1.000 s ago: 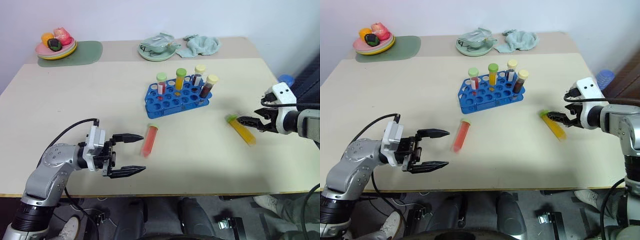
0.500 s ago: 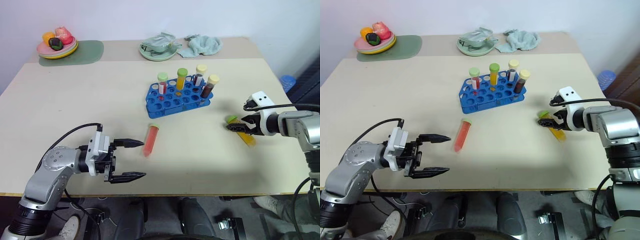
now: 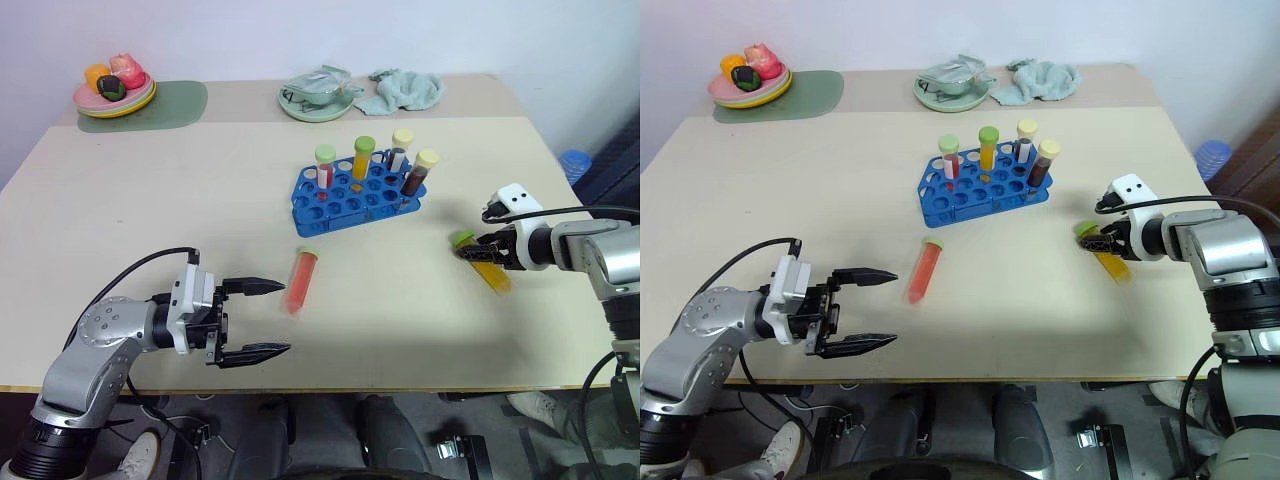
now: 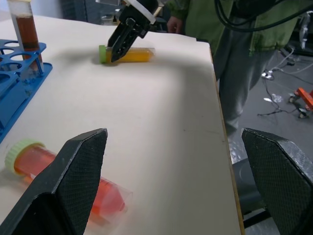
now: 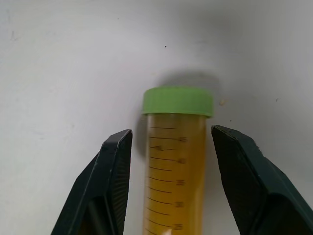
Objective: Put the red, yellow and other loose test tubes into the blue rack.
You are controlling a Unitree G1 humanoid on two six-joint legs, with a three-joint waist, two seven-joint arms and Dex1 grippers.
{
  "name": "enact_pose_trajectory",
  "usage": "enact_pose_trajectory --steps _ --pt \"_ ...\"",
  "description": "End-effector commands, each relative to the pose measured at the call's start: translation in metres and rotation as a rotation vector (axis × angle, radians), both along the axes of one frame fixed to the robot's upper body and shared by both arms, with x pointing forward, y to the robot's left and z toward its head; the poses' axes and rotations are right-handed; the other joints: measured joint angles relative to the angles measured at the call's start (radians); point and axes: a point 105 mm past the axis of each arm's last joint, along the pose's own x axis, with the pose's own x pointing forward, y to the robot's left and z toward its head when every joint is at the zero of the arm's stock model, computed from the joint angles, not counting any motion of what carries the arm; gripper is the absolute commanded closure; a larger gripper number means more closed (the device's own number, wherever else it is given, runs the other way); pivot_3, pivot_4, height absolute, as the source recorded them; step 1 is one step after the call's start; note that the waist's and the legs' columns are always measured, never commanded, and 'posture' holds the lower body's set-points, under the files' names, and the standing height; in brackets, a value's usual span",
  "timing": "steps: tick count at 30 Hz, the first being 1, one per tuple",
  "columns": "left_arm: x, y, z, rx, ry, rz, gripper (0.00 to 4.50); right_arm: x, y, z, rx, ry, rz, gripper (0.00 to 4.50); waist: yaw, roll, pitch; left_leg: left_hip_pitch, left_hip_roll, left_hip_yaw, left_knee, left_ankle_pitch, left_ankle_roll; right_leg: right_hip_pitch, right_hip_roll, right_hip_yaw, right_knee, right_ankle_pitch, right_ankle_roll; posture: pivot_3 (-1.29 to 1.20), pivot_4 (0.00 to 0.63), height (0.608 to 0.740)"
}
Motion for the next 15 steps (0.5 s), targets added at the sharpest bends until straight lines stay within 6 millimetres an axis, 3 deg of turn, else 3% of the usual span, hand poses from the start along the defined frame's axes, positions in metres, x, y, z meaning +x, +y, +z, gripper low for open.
enact_pose_trajectory --steps 1,8,9,10,15 --pt "-0.0018 -0.0007 0.0095 -0.006 -0.038 -0.007 0.0 0.0028 0.0037 0.0084 -0.005 -0.035 0.022 2.02 0.0 0.0 0.0 0.0 0.0 0.0 0.0 0.0 0.0 0.0 0.0 0.0 0.0 0.0 0.0 0.0 0.15 0.74" --pt "-0.0016 -0.0024 0.0098 -0.011 -0.039 -0.004 0.0 0.0029 0.0036 0.0072 -0.012 -0.038 0.03 2.02 0.0 0.0 0.0 0.0 0.0 0.0 0.0 0.0 0.0 0.0 0.0 0.0 0.0 0.0 0.0 0.0 0.15 0.74" --pt "-0.0015 -0.0023 0.0099 -0.011 -0.039 -0.004 0.0 0.003 0.0038 0.0071 -0.014 -0.039 0.032 2.57 0.0 0.0 0.0 0.0 0.0 0.0 0.0 0.0 0.0 0.0 0.0 0.0 0.0 0.0 0.0 0.0 0.15 0.74" --pt "-0.0012 -0.0025 0.0104 -0.015 -0.039 -0.001 0.0 0.0028 0.0043 0.0067 -0.015 -0.039 0.038 2.84 0.0 0.0 0.0 0.0 0.0 0.0 0.0 0.0 0.0 0.0 0.0 0.0 0.0 0.0 0.0 0.0 0.15 0.74" --pt "-0.0003 -0.0035 0.0124 -0.026 -0.039 0.007 0.0 0.0031 0.004 0.006 -0.021 -0.044 0.047 2.84 0.0 0.0 0.0 0.0 0.0 0.0 0.0 0.0 0.0 0.0 0.0 0.0 0.0 0.0 0.0 0.0 0.15 0.74"
